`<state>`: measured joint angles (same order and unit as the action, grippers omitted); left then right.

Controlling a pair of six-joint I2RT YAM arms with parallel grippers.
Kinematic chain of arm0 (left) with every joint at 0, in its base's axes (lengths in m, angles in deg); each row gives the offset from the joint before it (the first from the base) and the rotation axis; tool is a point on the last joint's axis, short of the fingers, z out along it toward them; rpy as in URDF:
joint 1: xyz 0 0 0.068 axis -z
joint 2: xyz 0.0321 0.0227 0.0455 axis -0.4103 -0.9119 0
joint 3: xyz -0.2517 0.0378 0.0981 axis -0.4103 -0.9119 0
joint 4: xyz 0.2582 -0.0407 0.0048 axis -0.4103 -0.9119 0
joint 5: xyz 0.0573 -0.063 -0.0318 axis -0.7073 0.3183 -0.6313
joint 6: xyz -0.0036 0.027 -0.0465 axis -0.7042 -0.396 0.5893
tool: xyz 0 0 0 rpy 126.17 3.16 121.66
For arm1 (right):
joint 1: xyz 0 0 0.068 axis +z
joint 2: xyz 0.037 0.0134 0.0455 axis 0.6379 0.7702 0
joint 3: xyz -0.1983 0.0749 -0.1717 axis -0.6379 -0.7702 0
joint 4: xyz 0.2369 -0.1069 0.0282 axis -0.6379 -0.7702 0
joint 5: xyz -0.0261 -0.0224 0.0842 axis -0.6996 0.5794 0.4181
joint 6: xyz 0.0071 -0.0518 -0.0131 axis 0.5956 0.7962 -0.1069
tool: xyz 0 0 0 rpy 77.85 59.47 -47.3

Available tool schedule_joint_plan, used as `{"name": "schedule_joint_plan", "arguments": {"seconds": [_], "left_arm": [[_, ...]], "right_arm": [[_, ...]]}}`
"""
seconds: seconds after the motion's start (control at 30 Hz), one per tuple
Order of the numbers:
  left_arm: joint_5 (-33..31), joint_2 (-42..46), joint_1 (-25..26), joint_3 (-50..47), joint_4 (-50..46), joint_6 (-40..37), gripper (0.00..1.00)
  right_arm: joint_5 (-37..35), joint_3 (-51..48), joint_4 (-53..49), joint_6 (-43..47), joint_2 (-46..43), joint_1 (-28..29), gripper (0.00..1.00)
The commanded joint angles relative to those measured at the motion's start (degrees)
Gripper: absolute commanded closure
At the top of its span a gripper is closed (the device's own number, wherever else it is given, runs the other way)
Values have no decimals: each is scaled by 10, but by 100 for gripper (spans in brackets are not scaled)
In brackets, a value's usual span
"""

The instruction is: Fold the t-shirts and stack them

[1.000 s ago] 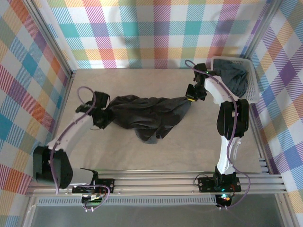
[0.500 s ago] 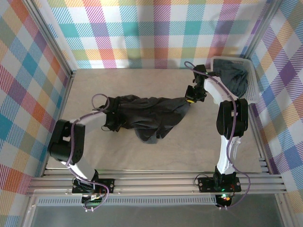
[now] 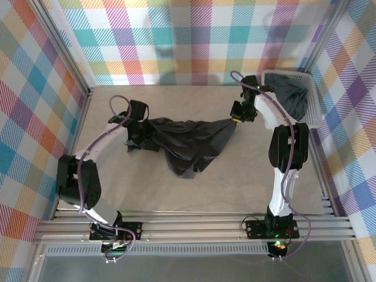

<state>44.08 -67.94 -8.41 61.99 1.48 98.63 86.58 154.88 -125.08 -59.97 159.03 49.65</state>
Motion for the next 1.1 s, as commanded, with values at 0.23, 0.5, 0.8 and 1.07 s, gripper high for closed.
{"name": "schedule_joint_plan", "arguments": {"seconds": [0.23,0.5,0.8,1.07], "left_arm": [[63,151,-48,54,-200,-45,100],[148,256,-53,36,-213,-68,100],[126,273,-75,38,-137,-41,100],[155,102,-135,186,-77,-54,100]], "right_arm": [[-41,160,-26,-6,-30,-27,100],[-56,0,86,-14,-190,-27,100],[-4,-87,177,-36,-280,-32,100],[76,93,194,-40,-142,-37,100]]}}
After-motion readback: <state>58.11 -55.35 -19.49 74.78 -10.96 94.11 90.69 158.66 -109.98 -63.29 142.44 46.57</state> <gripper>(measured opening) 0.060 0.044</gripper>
